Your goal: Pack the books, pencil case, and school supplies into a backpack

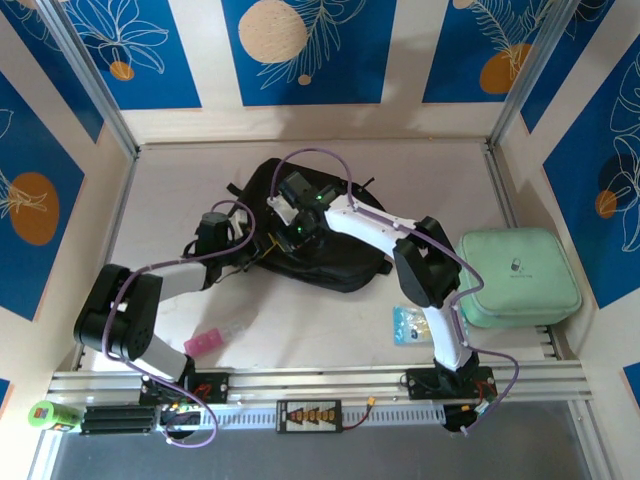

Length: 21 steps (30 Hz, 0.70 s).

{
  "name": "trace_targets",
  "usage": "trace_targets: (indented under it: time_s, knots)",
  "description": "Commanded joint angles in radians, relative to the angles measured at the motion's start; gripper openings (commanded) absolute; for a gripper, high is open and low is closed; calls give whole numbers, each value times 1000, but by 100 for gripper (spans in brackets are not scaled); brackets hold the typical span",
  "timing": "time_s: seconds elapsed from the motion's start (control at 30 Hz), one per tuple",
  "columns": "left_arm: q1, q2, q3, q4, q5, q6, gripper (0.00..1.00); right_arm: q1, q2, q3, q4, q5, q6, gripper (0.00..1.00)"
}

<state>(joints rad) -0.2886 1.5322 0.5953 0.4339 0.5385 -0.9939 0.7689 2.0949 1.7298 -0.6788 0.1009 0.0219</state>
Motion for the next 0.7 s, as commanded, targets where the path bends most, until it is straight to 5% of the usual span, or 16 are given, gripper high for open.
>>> trace_targets:
  time_s: [0.0, 0.23, 0.47, 0.67]
  knots:
    - [-6, -25, -1, 19, -7, 20, 0, -11, 1, 29, -74, 3, -116, 40]
    - [-6, 12, 12, 58, 15, 3, 0, 0, 60, 56, -103, 78, -129, 42]
    - [-6, 6, 15, 39, 17, 13, 0, -9, 90, 94, -59, 153, -66, 20]
    - [-6, 5, 17, 0, 7, 30, 0, -51, -38, 29, 57, 95, 25, 3]
